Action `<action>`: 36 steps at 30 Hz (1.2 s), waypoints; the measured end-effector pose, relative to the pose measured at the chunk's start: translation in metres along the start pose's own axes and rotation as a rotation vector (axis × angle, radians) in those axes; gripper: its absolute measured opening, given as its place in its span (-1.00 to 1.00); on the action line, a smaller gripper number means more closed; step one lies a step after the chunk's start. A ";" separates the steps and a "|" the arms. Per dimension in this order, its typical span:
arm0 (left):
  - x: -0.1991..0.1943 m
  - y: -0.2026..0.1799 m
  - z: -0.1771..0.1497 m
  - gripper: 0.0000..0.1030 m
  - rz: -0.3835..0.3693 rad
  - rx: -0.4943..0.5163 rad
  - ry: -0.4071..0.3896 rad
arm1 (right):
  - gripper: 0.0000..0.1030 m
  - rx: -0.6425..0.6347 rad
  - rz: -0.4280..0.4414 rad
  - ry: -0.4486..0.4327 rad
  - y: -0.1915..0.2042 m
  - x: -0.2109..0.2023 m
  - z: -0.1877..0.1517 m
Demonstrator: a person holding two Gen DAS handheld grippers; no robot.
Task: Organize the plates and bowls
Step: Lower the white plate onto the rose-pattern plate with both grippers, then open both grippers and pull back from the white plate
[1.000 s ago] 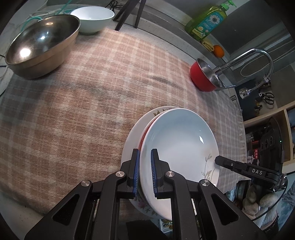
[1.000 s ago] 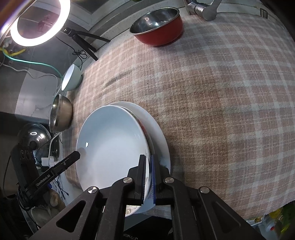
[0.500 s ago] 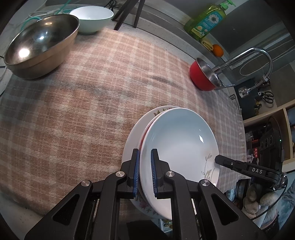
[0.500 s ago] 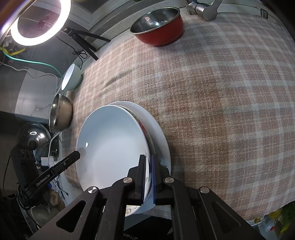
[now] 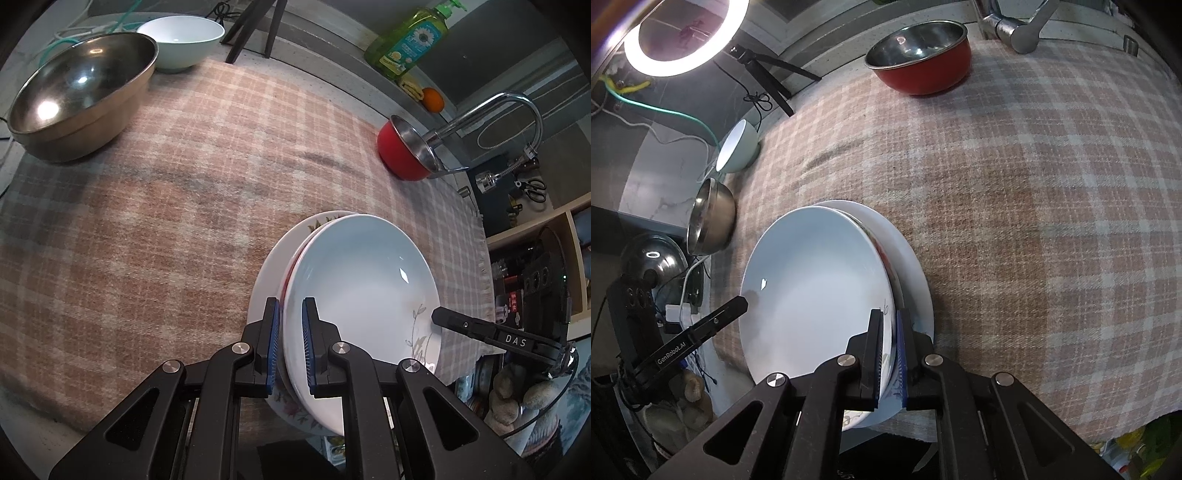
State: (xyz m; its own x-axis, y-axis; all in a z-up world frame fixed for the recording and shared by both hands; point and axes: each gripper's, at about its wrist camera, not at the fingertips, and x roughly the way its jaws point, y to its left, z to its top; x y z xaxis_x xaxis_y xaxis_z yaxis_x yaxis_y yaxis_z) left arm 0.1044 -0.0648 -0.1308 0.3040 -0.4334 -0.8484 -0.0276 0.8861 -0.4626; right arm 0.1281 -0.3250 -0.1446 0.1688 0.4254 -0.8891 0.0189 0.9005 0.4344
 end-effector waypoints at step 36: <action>-0.085 0.100 -0.009 -0.78 0.006 -0.201 -0.167 | -0.55 -0.173 0.037 -0.172 0.090 -0.033 0.003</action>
State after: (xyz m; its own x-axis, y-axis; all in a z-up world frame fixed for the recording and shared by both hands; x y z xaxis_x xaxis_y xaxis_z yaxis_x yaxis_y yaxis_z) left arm 0.0672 0.0596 -0.1073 0.4561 -0.3807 -0.8044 -0.2130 0.8309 -0.5140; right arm 0.1274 -0.2584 -0.0756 0.3318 0.4501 -0.8290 -0.1567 0.8929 0.4221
